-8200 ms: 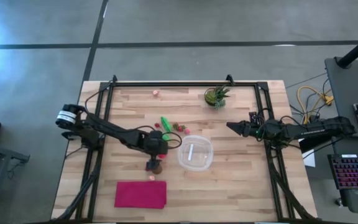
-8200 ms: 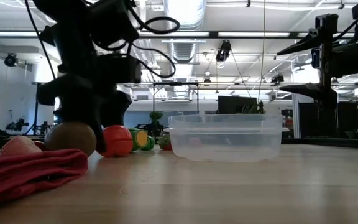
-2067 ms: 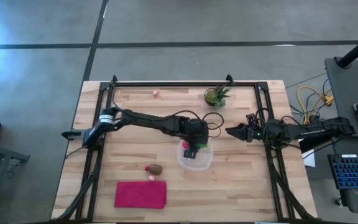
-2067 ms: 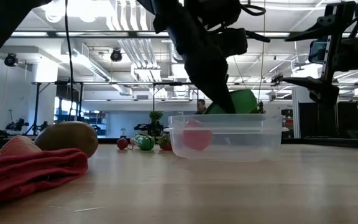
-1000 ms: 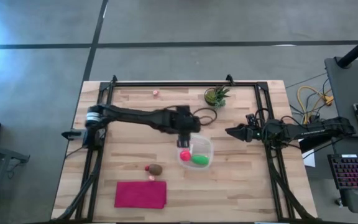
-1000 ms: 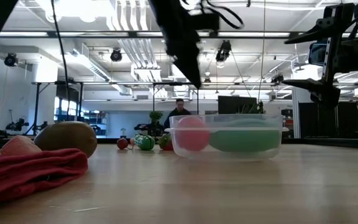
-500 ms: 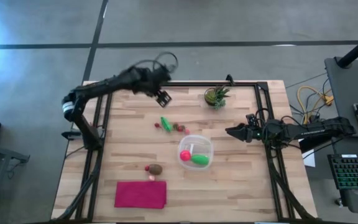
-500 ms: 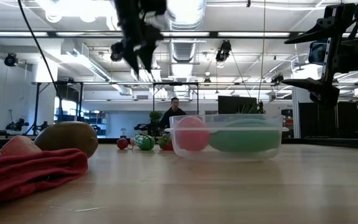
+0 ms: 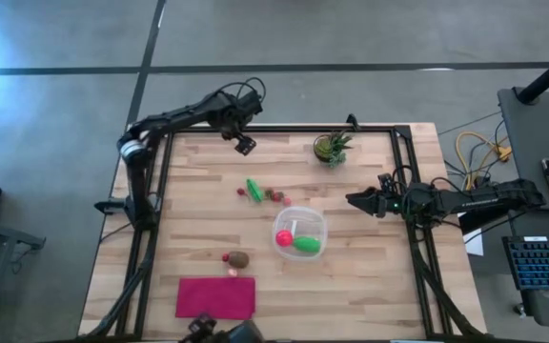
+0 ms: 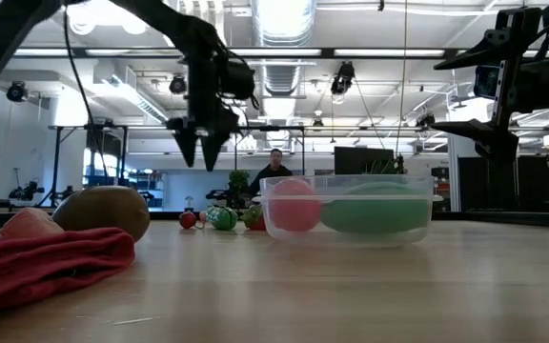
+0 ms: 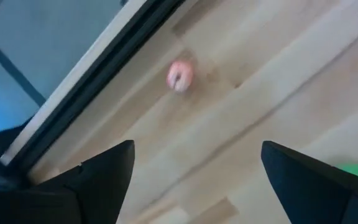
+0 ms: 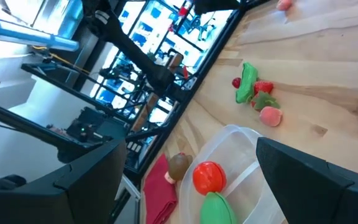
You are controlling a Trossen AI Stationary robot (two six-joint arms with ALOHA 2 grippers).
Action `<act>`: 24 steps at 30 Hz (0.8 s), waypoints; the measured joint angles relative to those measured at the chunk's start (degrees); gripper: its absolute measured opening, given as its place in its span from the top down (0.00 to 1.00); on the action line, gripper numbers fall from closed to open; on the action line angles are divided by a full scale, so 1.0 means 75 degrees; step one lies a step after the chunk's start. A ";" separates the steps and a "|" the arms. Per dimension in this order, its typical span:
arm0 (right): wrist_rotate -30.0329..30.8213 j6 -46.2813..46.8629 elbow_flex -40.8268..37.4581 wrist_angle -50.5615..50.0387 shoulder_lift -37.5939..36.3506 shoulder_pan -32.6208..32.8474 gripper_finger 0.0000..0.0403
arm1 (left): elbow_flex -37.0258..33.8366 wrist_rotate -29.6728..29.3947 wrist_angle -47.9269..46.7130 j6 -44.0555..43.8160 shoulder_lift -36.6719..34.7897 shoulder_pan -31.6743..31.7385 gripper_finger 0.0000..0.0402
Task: Pick and placing Produce into tupperware
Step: Put the top peach into the transparent container
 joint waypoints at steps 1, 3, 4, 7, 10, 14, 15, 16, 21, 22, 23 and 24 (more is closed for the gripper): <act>-0.0001 0.0006 0.0000 0.0000 0.0000 0.0000 0.13 | 0.0067 0.0178 -0.0005 0.0038 0.0168 0.0038 0.16; -0.0001 0.0030 0.0000 0.0000 0.0000 0.0000 0.13 | 0.0194 0.0701 -0.0018 0.0112 0.0497 0.0145 0.16; -0.0001 0.0037 0.0000 0.0000 0.0000 0.0000 0.13 | 0.0255 0.0843 -0.0023 0.0109 0.0658 0.0206 0.16; -0.0001 0.0108 0.0000 0.0000 0.0000 0.0000 0.13 | 0.0461 0.0897 -0.0046 -0.0047 0.1043 0.0360 0.16; 0.0001 0.0180 0.0000 0.0000 0.0000 0.0000 0.13 | 0.0631 0.0949 -0.0046 -0.0073 0.1273 0.0502 0.16; 0.0006 0.0204 0.0000 0.0000 0.0000 0.0000 0.13 | 0.0823 0.0983 0.0023 0.0120 0.1452 0.0674 0.17; 0.0032 0.0207 0.0000 0.0000 0.0000 0.0000 0.13 | 0.0849 0.1000 0.0054 0.0170 0.1486 0.0726 0.17; 0.0076 0.0228 0.0000 0.0000 0.0000 0.0000 0.13 | 0.0870 0.1023 0.0091 0.0206 0.1533 0.0785 0.17; 0.0378 0.0262 0.0000 0.0001 0.0000 0.0000 0.13 | 0.1027 0.1998 0.0204 0.0051 0.1846 0.1211 0.17; 0.0410 0.0262 0.0000 0.0000 0.0000 0.0000 0.13 | 0.1024 0.2105 0.0181 -0.0042 0.1904 0.1285 0.17; 0.0426 0.0264 0.0000 0.0002 0.0000 0.0000 0.13 | 0.1024 0.2138 0.0152 -0.0076 0.1971 0.1340 0.17; 0.0424 0.0264 0.0000 0.0003 0.0000 0.0000 0.13 | 0.1024 0.2146 0.0152 -0.0086 0.2019 0.1392 0.17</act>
